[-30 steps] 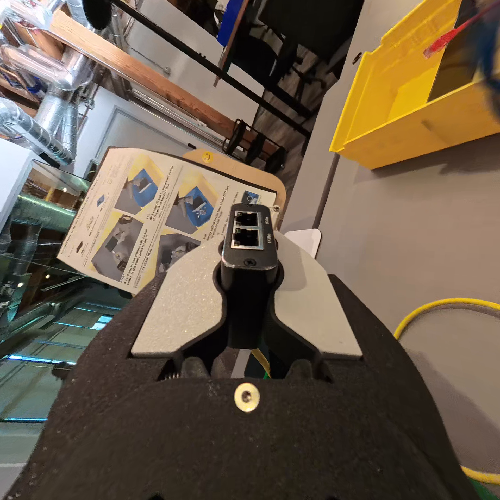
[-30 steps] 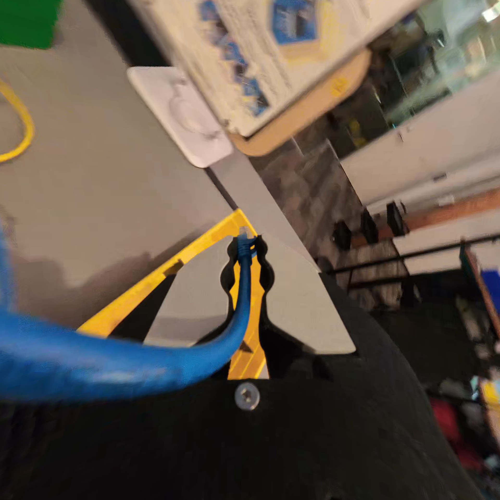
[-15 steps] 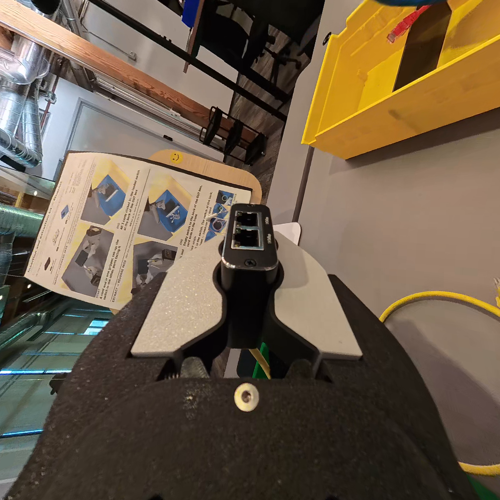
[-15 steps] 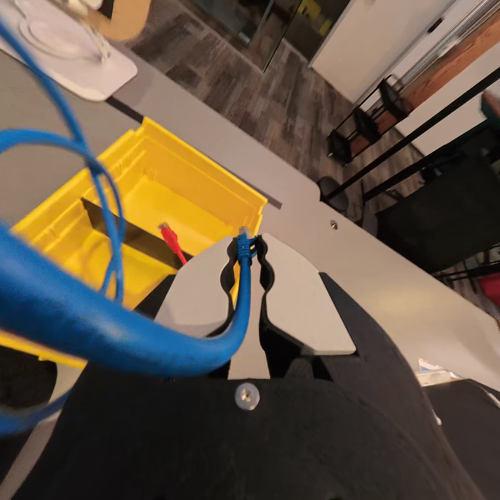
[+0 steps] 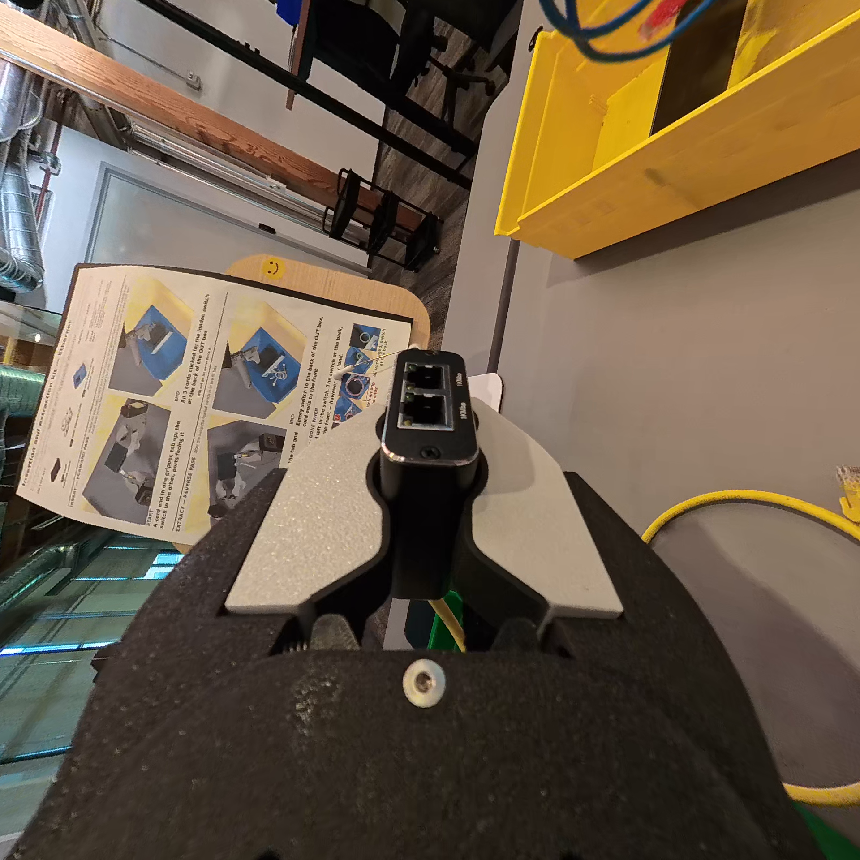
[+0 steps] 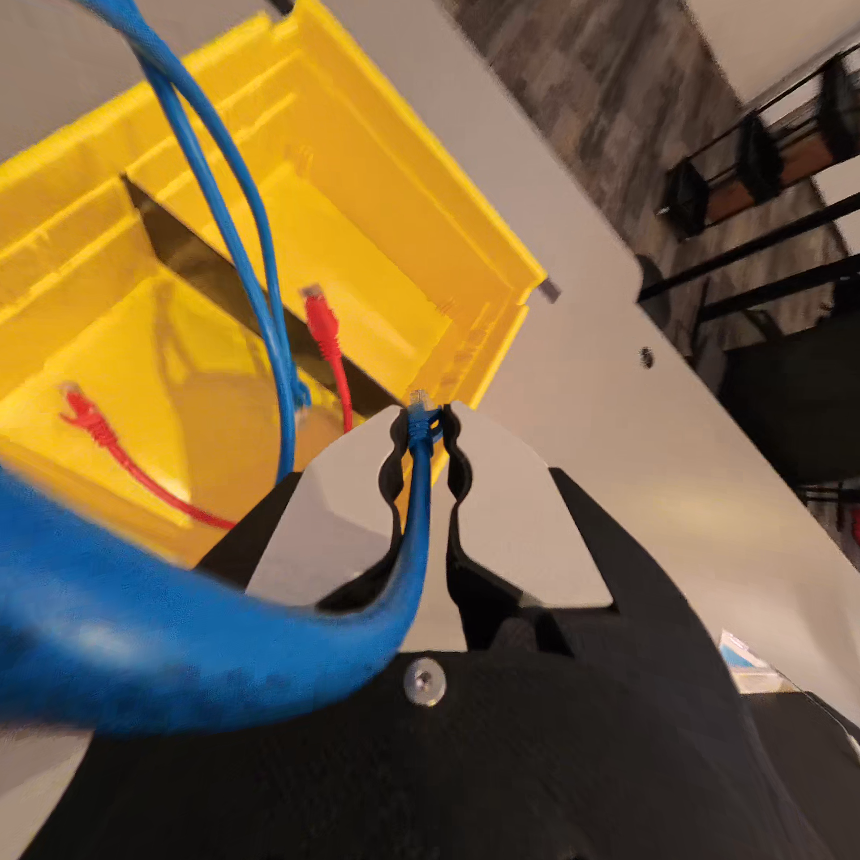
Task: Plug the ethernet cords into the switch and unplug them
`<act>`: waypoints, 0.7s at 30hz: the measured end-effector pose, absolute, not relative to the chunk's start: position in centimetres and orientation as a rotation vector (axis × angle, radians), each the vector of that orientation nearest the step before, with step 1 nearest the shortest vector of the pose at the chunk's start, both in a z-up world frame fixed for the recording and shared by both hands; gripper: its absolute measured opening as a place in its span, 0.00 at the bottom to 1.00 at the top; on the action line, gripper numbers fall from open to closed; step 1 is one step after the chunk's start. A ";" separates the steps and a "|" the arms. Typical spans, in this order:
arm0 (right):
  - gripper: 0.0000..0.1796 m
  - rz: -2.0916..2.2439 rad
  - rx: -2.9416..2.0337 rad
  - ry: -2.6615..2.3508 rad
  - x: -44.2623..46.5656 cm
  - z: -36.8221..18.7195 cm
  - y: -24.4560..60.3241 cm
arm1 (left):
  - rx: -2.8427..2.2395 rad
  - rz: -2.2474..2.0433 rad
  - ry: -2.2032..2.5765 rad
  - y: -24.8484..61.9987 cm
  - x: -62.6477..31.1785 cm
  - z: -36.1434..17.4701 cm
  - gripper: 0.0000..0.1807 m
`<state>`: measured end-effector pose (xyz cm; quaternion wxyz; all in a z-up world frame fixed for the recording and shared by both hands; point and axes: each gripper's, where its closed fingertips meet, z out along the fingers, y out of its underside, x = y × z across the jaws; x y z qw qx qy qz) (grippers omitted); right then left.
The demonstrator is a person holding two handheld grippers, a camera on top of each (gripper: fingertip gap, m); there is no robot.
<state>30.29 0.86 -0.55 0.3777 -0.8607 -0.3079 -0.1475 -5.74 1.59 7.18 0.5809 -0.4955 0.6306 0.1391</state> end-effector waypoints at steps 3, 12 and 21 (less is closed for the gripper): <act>0.09 -0.384 -2.261 -0.809 30.4 -1.8 1.1 | -1.158 0.324 1.475 1.5 -5.8 7.2 0.15; 0.11 0.045 -2.523 -0.818 27.5 -7.0 -0.7 | -1.161 0.330 1.496 1.3 -5.7 6.9 0.15; 0.16 -0.012 -2.613 -0.644 28.5 -5.2 -2.7 | -1.170 0.334 1.517 1.3 -5.7 6.5 0.15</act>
